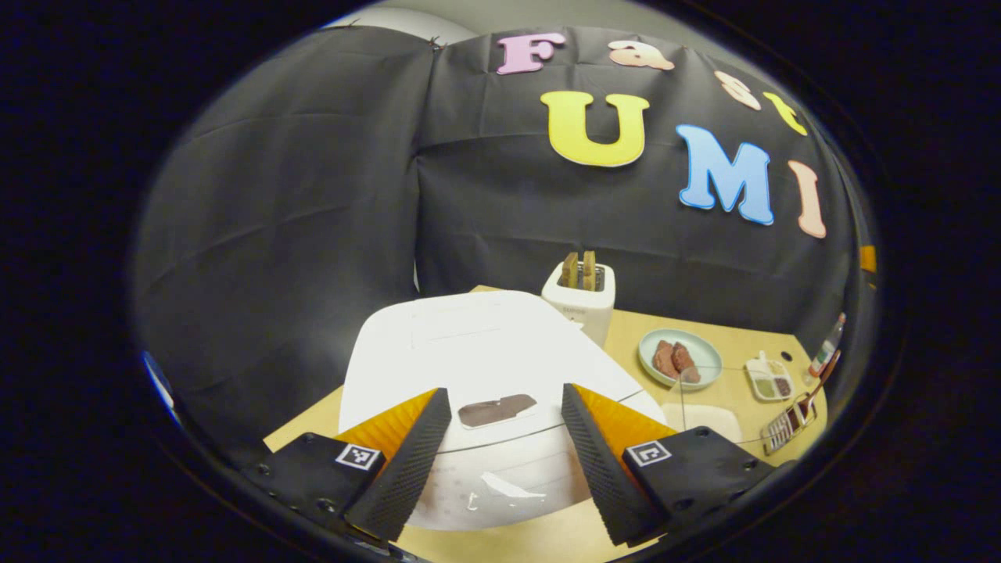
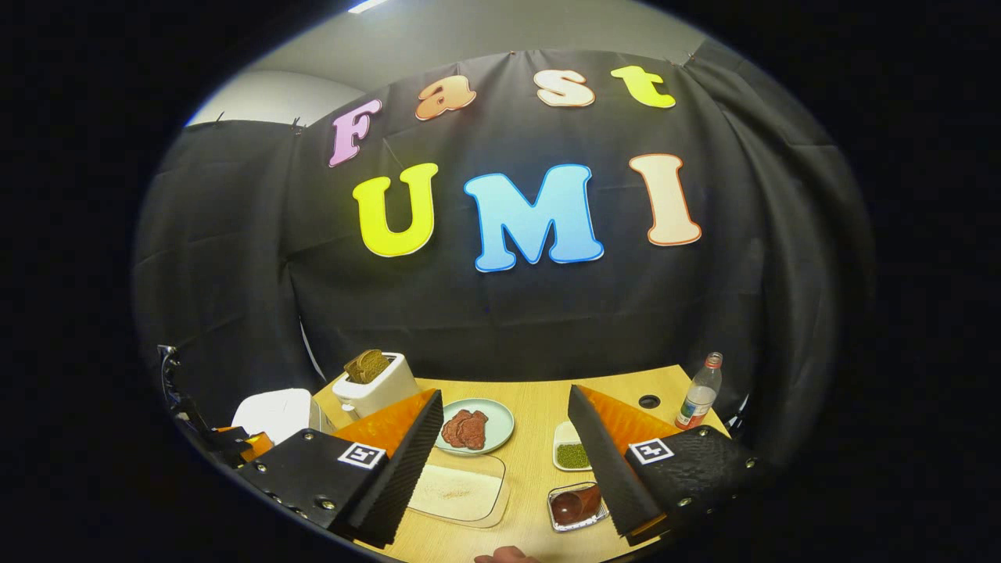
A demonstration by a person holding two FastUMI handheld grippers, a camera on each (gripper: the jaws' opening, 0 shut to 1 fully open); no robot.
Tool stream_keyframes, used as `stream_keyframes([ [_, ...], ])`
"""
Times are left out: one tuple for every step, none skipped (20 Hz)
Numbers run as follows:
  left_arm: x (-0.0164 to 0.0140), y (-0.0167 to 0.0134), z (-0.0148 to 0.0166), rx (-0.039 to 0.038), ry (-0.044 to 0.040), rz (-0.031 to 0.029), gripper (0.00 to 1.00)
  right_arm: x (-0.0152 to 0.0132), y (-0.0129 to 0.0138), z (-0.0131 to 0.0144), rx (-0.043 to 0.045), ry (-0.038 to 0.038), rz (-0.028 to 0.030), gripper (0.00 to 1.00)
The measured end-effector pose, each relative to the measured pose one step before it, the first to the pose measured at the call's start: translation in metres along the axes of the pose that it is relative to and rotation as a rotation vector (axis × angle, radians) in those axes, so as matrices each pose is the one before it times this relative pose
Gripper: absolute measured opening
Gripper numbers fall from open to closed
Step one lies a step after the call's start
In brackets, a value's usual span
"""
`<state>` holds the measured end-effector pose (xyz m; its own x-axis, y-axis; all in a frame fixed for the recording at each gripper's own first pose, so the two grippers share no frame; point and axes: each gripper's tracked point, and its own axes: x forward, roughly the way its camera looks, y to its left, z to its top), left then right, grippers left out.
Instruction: Close the left gripper, press the button to open the rice cooker; take a wooden spoon from the chopstick holder with the right hand, scoop a spoonful of rice and pour it into the rice cooker, then put the wooden spoon back into the chopstick holder.
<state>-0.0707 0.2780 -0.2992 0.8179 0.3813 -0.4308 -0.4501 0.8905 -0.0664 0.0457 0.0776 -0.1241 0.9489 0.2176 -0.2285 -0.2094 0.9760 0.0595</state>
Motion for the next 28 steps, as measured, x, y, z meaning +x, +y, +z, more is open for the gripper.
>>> stream_keyframes([
  [-0.00653,-0.0052,0.01204,-0.02083,-0.03467,-0.01133,0.98,-0.00213,0.00089,0.0028,-0.00085,-0.01125,-0.00291,0.98],
  [-0.00488,-0.00775,0.01611,-0.00482,-0.04456,-0.01254,0.98,-0.00237,0.00075,0.00238,-0.00214,-0.00526,-0.00473,0.98],
  [-0.00556,-0.0116,0.02138,0.00718,-0.04714,-0.01836,0.98,-0.00297,0.00006,0.00289,-0.00281,-0.00672,-0.00465,0.98],
  [-0.00442,-0.01342,0.02393,0.01687,-0.05108,-0.02688,0.98,-0.00441,0.00151,0.0077,-0.00157,-0.0172,-0.00154,0.98],
  [-0.00445,-0.01688,0.02729,0.01743,-0.0456,-0.03792,0.97,-0.00431,0.00164,0.00894,-0.003,-0.01846,-0.00398,0.98],
  [-0.0029,-0.01663,0.02904,0.01713,-0.05184,-0.04107,0.97,-0.0056,0.00154,0.00992,-0.00404,-0.02312,-0.00497,0.98],
  [-0.00262,-0.0196,0.02763,0.01608,-0.03608,-0.04771,0.97,-0.00679,0.00134,0.01148,-0.0048,-0.02644,-0.01009,0.98],
  [-0.0014,-0.0181,0.02334,0.01688,-0.03099,-0.04679,0.95,-0.00614,-0.00004,0.0125,-0.00763,-0.02594,-0.01414,0.97],
  [0.00162,-0.01477,0.02217,0.01535,-0.03132,-0.03113,0.96,-0.00582,0.00075,0.00955,-0.00716,-0.01993,-0.01241,0.98],
  [0.00053,-0.01436,0.02391,0.00211,-0.03623,-0.03552,0.96,-0.00598,0.00052,0.01012,-0.00029,-0.01467,-0.01209,0.98],
  [-0.00094,-0.01873,0.01859,-0.01881,-0.02406,-0.05166,0.97,-0.00625,-0.00016,0.00865,0.00362,-0.01147,-0.02015,0.98],
  [-0.00013,-0.01716,0.01429,-0.02257,-0.01361,-0.045,0.98,-0.00685,-0.00199,0.00923,0.00612,-0.01416,-0.02268,0.98],
  [0.00175,-0.00916,0.00784,-0.00787,-0.00584,-0.02398,0.99,-0.00477,-0.00427,0.00826,0.00405,-0.01188,-0.0283,0.98],
  [0.00161,-0.00671,0.00878,0.00078,-0.00266,-0.01817,0.97,-0.00496,-0.00344,0.00922,0.00356,-0.01172,-0.02107,0.97],
  [0.00181,-0.00337,0.00904,0.00254,-0.00881,-0.00913,0.98,-0.00437,-0.00145,0.00686,0.00111,-0.0104,-0.01293,0.97],
  [0.00246,-0.00515,0.01204,-0.00184,-0.02245,-0.01131,0.99,-0.00165,-0.00285,0.00558,-0.00367,-0.00286,-0.01203,0.97],
  [0.00453,-0.00699,0.01019,-0.0014,-0.01981,-0.01242,0.97,-0.00116,-0.00225,0.00286,-0.00459,-0.00299,-0.00297,0.97],
  [0.00408,-0.00429,0.00476,0.00263,-0.00622,-0.00719,0.95,0.0003,-0.00318,0.00282,-0.00437,-0.00284,-0.00686,0.97],
  [0.00197,-0.00323,0.00071,-0.00165,-0.00039,-0.00338,0.97,0.00041,-0.00335,0.00301,0.00064,-0.00302,-0.00512,0.97],
  [-0.00037,-0.00358,0.0023,-0.00415,0.00187,-0.00205,0.97,0.00228,-0.00324,0.00218,0.00088,-0.00164,-0.00559,0.97],
  [0.00111,-0.00251,0.0038,-0.00218,-0.00188,-0.00002,0.97,0.00109,-0.00265,0.00229,0.00071,-0.00237,-0.00215,0.97],
  [0.00069,-0.00273,0.00472,0.00422,-0.00378,0.00233,0.97,0.00128,-0.00113,0.0019,-0.00194,-0.00083,0.00074,0.97],
  [-0.00185,-0.00256,0.00283,0.00572,-0.00559,0.00076,0.96,0.00309,-0.00151,0.0004,-0.00637,0.00469,0.00274,0.97],
  [-0.00028,-0.00373,0.00329,0.00482,-0.00522,0.00382,0.95,0.0034,-0.00125,0.00033,-0.00404,0.00521,0.00659,0.97],
  [-0.0003,-0.00333,0.00298,0.00602,-0.00538,0.00619,0.95,0.00488,0.00011,0.00044,0.00363,0.00282,0.01424,0.97],
  [-0.00002,-0.00361,0.0007,0.00315,-0.00046,0.00753,0.96,0.00288,-0.00046,0.00326,0.00501,0.00245,0.0116,0.97],
  [-0.00011,-0.00544,-0.00091,0.00014,0.00393,0.00499,0.96,0.00224,-0.00349,0.00116,0.00262,0.00185,0.01004,0.97],
  [0.00055,-0.00713,-0.00206,-0.0013,0.00527,0.0036,0.97,0.00198,-0.00356,0.00353,-0.00116,-0.00182,0.00714,0.97],
])
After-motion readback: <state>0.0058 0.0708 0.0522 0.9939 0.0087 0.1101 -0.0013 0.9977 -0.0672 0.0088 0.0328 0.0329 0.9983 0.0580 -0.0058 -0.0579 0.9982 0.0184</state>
